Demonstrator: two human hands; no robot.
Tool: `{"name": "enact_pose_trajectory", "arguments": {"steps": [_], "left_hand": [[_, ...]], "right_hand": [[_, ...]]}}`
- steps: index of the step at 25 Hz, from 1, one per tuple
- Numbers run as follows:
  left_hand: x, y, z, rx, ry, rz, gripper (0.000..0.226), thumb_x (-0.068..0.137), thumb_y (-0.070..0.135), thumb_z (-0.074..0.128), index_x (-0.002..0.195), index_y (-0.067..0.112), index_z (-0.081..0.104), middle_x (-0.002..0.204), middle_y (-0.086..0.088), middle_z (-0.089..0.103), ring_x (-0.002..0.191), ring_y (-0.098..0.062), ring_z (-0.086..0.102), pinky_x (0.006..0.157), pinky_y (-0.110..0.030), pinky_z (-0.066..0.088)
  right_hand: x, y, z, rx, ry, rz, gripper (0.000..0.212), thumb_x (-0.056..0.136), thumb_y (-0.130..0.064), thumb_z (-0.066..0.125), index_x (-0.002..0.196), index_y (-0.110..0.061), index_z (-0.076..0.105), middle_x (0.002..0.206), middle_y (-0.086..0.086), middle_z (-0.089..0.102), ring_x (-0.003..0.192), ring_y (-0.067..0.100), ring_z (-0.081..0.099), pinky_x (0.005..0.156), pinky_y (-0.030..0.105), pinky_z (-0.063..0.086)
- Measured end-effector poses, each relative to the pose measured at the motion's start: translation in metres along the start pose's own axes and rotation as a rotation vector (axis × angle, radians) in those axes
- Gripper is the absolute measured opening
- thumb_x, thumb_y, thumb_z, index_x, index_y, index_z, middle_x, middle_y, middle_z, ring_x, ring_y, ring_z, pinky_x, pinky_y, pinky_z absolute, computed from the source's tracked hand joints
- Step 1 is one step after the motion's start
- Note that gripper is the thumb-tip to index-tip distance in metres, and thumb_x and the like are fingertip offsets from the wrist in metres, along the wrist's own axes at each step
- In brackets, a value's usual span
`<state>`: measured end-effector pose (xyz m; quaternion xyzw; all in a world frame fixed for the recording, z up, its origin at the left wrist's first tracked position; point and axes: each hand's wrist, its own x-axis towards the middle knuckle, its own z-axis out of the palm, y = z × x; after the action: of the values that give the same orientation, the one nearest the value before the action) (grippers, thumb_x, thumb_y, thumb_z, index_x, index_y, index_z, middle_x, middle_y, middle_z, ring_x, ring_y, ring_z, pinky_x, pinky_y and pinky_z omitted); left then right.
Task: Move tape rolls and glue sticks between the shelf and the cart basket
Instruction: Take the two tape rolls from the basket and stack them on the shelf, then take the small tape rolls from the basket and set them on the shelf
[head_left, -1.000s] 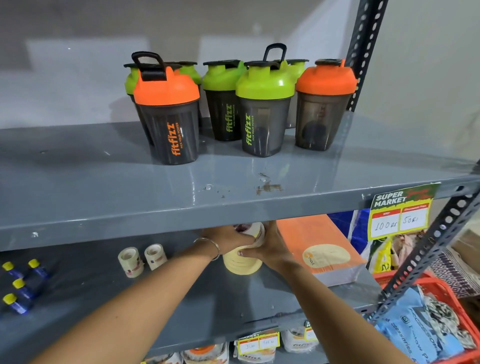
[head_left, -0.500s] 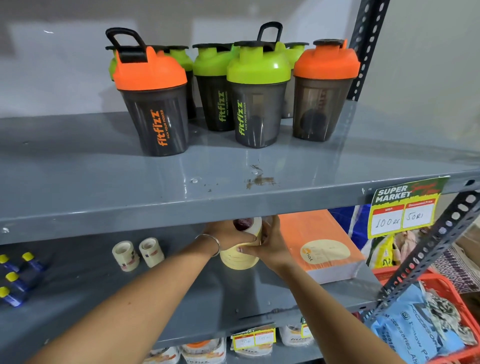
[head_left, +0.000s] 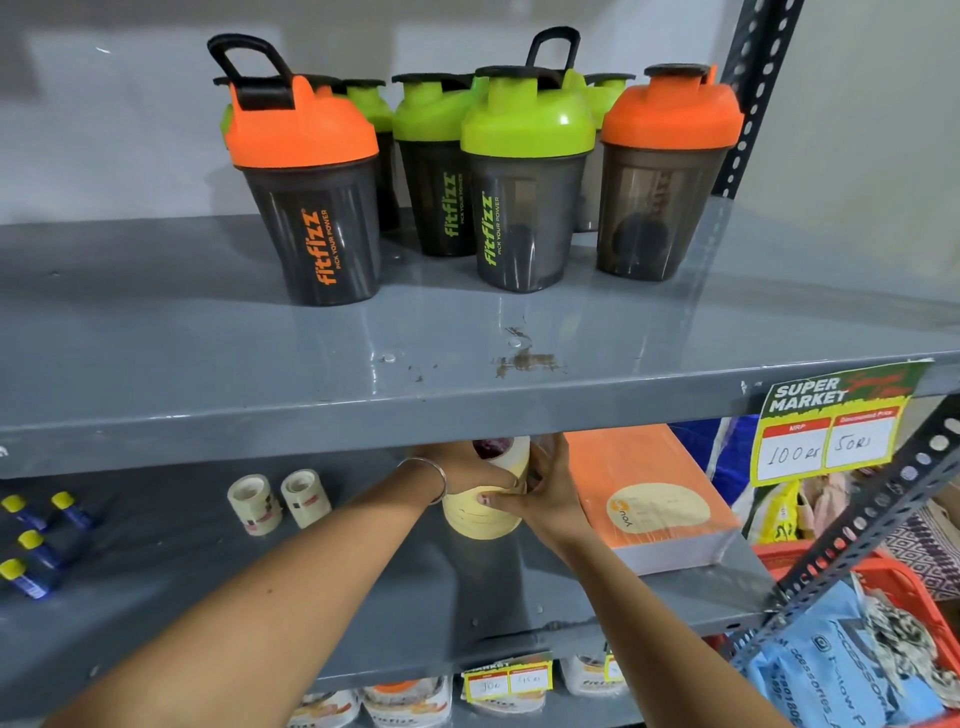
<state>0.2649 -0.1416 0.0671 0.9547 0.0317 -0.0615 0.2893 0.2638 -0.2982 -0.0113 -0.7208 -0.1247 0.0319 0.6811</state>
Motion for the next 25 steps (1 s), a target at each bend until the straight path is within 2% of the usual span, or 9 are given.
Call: {"name": "enact_pose_trajectory", "arguments": {"steps": [2, 5, 8, 10, 12, 16, 20, 22, 25], "left_hand": [[-0.007, -0.004, -0.001, -0.011, 0.019, 0.020, 0.090, 0.033, 0.074, 0.075, 0.115, 0.042, 0.055, 0.117, 0.014, 0.062, 0.108, -0.016, 0.056, 0.092, -0.035, 0.050], [-0.034, -0.028, -0.016, -0.073, 0.162, 0.083, 0.089, 0.038, 0.079, 0.075, 0.117, 0.044, 0.053, 0.118, 0.020, 0.062, 0.113, -0.010, 0.055, 0.096, -0.031, 0.046], [-0.077, -0.084, -0.041, -0.113, 0.297, 0.052, 0.098, 0.045, 0.075, 0.076, 0.129, 0.038, 0.042, 0.132, 0.011, 0.051, 0.124, -0.014, 0.044, 0.106, -0.035, 0.040], [-0.115, -0.137, -0.057, -0.047, 0.388, -0.029, 0.104, 0.048, 0.071, 0.077, 0.135, 0.029, 0.039, 0.139, 0.004, 0.047, 0.130, -0.020, 0.038, 0.111, -0.036, 0.034], [-0.157, -0.195, -0.073, -0.023, 0.451, -0.130, 0.101, 0.052, 0.068, 0.077, 0.136, 0.026, 0.042, 0.140, 0.001, 0.049, 0.130, -0.024, 0.039, 0.112, -0.033, 0.031], [-0.257, -0.298, -0.095, -0.028, 0.501, -0.376, 0.089, 0.052, 0.071, 0.066, 0.127, 0.024, 0.056, 0.139, -0.001, 0.052, 0.129, -0.022, 0.045, 0.112, -0.030, 0.027], [-0.370, -0.388, -0.095, -0.032, 0.535, -0.599, 0.074, 0.056, 0.064, 0.062, 0.114, 0.019, 0.065, 0.126, -0.005, 0.063, 0.120, -0.023, 0.056, 0.105, -0.029, 0.033], [-0.423, -0.431, -0.082, -0.049, 0.561, -0.734, 0.071, 0.057, 0.067, 0.061, 0.110, 0.019, 0.066, 0.119, -0.004, 0.067, 0.113, -0.026, 0.060, 0.100, -0.034, 0.041], [-0.489, -0.484, -0.051, -0.134, 0.532, -0.933, 0.060, 0.063, 0.050, 0.076, 0.110, 0.014, 0.066, 0.121, -0.009, 0.066, 0.115, -0.028, 0.059, 0.099, -0.032, 0.041]], "right_hand": [[-0.008, -0.014, 0.002, -0.004, 0.016, -0.027, 0.118, 0.051, 0.000, 0.094, 0.141, -0.035, 0.026, 0.140, 0.003, 0.053, 0.131, 0.022, 0.051, 0.103, 0.054, 0.048], [-0.038, -0.037, 0.011, -0.056, 0.084, -0.129, 0.115, 0.051, -0.002, 0.094, 0.139, -0.039, 0.031, 0.137, -0.011, 0.054, 0.131, 0.014, 0.050, 0.100, 0.031, 0.049], [-0.085, -0.039, 0.040, -0.206, 0.086, -0.207, 0.106, 0.053, -0.033, 0.095, 0.141, -0.031, 0.036, 0.143, -0.008, 0.046, 0.133, 0.010, 0.045, 0.106, 0.034, 0.043], [-0.100, -0.037, 0.080, -0.255, -0.073, -0.207, 0.096, 0.056, -0.048, 0.089, 0.138, -0.029, 0.042, 0.143, -0.009, 0.044, 0.134, 0.007, 0.041, 0.109, 0.032, 0.039], [-0.097, -0.040, 0.136, -0.332, -0.276, -0.245, 0.086, 0.060, -0.049, 0.085, 0.135, -0.028, 0.048, 0.139, -0.011, 0.048, 0.132, 0.007, 0.043, 0.107, 0.026, 0.038], [-0.096, -0.051, 0.268, -0.377, -0.619, -0.352, 0.069, 0.066, -0.036, 0.086, 0.127, -0.022, 0.057, 0.133, -0.008, 0.056, 0.126, 0.001, 0.046, 0.108, 0.016, 0.033], [-0.131, -0.040, 0.399, -0.384, -0.945, -0.392, 0.059, 0.066, -0.026, 0.081, 0.120, -0.014, 0.062, 0.120, -0.003, 0.059, 0.113, -0.018, 0.045, 0.098, 0.000, 0.029], [-0.154, -0.025, 0.461, -0.448, -1.091, -0.415, 0.056, 0.067, -0.023, 0.080, 0.119, -0.015, 0.063, 0.119, -0.003, 0.060, 0.111, -0.008, 0.051, 0.096, 0.001, 0.031], [-0.191, 0.010, 0.536, -0.565, -1.276, -0.412, 0.051, 0.071, -0.021, 0.081, 0.118, -0.017, 0.064, 0.122, 0.002, 0.063, 0.115, 0.014, 0.056, 0.099, 0.022, 0.042]]}}
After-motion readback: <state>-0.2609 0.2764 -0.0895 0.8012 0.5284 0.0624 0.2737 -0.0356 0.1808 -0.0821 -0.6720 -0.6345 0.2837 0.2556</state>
